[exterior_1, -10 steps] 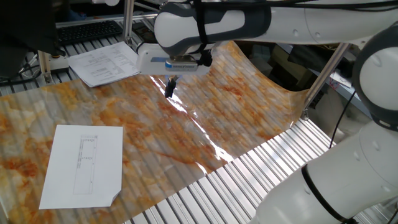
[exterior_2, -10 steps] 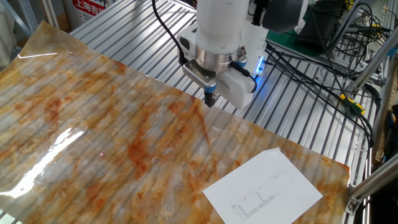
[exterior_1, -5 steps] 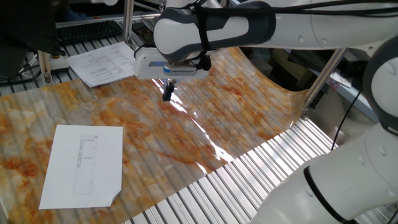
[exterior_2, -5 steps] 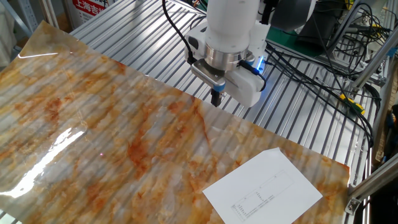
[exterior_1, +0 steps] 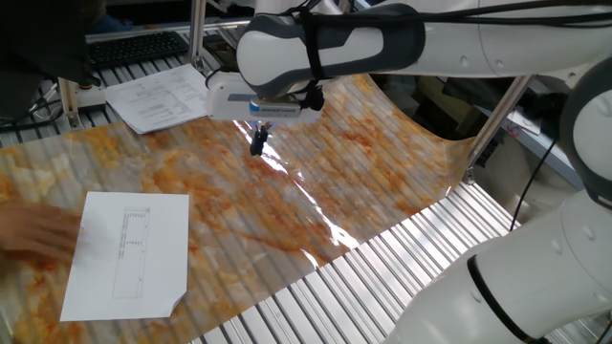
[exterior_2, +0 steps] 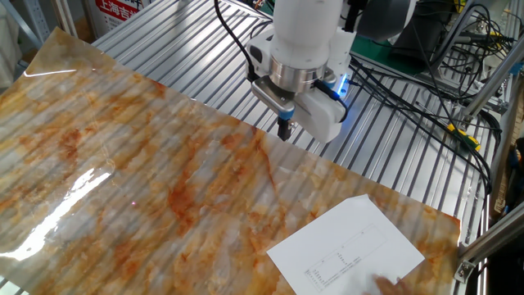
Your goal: Flip over and spread out the paper that is laid flat on the table
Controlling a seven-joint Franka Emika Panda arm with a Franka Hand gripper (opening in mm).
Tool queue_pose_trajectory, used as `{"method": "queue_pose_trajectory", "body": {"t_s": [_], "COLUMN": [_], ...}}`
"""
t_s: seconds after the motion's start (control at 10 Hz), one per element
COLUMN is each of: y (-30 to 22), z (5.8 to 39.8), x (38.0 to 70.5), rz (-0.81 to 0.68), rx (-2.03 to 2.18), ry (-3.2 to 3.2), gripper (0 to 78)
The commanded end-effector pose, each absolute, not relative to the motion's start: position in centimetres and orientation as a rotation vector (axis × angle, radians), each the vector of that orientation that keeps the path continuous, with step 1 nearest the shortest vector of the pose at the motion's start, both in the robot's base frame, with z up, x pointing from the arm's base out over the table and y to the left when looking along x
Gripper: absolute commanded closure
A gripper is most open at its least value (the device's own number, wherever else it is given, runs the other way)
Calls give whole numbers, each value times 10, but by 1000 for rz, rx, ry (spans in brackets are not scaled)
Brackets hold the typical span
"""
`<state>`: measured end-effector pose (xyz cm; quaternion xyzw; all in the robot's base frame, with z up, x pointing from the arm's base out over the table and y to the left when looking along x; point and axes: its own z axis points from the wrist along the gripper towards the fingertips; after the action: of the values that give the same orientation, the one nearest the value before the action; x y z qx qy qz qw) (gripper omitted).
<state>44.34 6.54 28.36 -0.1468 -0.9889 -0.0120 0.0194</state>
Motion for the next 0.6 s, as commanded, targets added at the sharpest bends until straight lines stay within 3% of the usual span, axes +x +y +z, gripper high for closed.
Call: {"method": "queue_pose_trajectory", "body": {"t_s": [0.1, 0.6], "y": [65, 65], "z": [285, 285], "x": [444, 444], "rz": [-15, -10], "rx": [-495, -367], "ry": [-3055, -3073], "gripper": [776, 776]}}
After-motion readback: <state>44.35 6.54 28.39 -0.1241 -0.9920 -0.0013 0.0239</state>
